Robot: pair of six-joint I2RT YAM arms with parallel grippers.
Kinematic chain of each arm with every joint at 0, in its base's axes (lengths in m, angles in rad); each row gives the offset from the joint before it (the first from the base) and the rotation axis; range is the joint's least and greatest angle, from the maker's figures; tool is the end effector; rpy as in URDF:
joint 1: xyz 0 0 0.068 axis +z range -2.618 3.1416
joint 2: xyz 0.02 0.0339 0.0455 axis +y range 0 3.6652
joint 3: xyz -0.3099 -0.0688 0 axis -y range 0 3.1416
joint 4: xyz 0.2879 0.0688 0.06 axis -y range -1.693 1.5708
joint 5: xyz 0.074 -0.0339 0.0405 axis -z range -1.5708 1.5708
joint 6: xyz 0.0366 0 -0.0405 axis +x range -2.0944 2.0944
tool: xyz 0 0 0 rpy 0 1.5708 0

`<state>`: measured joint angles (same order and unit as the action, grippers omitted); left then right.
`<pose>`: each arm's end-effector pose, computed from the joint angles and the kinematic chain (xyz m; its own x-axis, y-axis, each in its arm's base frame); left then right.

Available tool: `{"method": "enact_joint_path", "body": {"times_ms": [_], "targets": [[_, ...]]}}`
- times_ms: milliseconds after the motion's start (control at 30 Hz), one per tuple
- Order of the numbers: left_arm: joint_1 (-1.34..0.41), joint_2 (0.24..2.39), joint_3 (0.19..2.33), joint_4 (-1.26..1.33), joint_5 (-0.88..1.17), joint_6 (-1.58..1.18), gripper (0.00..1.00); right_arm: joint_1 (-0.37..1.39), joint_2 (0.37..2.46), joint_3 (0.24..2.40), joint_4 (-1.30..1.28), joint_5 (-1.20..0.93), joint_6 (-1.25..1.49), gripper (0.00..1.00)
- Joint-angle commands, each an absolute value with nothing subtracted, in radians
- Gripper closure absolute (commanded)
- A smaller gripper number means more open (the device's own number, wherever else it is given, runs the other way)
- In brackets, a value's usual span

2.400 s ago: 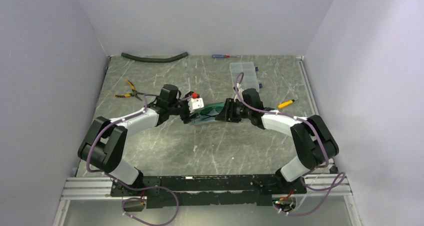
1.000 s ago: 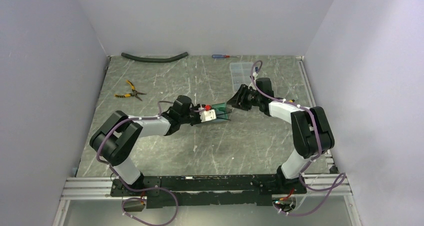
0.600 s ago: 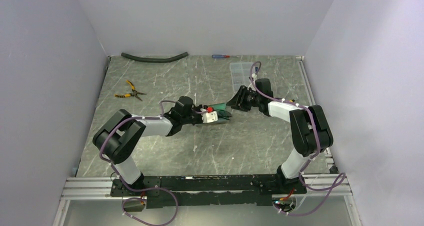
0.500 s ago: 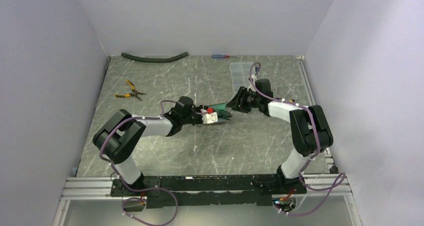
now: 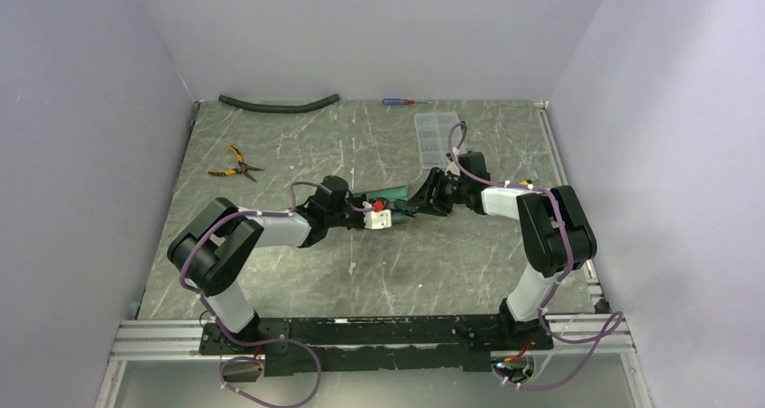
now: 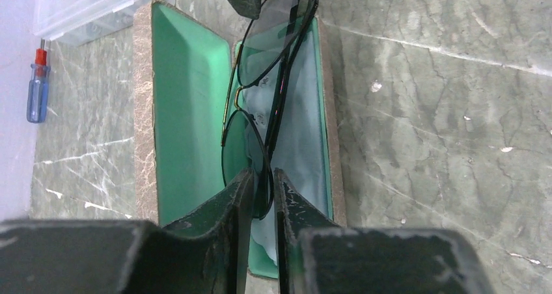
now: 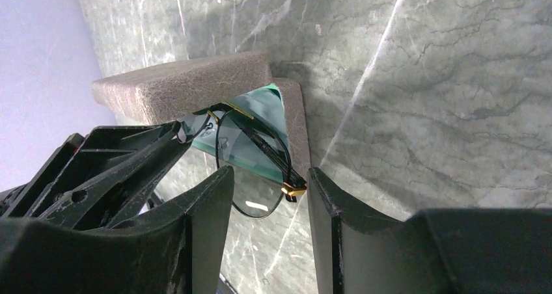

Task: Organize the sunglasses
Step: Adjust the sunglasses in the sunglasses case.

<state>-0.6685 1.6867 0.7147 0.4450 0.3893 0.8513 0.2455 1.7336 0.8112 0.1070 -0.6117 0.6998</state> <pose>0.2746 -0.2346 0.1631 0.3648 0.5986 -0.7132 0.8444 0.1100 0.5243 0.3472 0.1087 0.1504 -0.9143 0.3145 -0.2552 0.0105 0.6482 0.7614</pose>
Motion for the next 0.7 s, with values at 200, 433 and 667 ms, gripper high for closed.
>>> {"method": "enact_joint_path", "body": {"times_ms": [200, 433, 667], "targets": [[-0.683, 1.694, 0.682, 0.475, 0.430, 0.936, 0.91, 0.248, 1.744, 0.823, 0.097, -0.638, 0.691, 0.57], [-0.710, 1.678, 0.632, 0.573, 0.383, 0.965, 0.97, 0.249, 1.730, 0.824, 0.113, -0.653, 0.713, 0.64], [-0.765, 1.676, 0.560, 0.758, 0.139, 0.956, 0.97, 0.251, 1.694, 0.838, 0.097, -0.647, 0.689, 0.63]]}}
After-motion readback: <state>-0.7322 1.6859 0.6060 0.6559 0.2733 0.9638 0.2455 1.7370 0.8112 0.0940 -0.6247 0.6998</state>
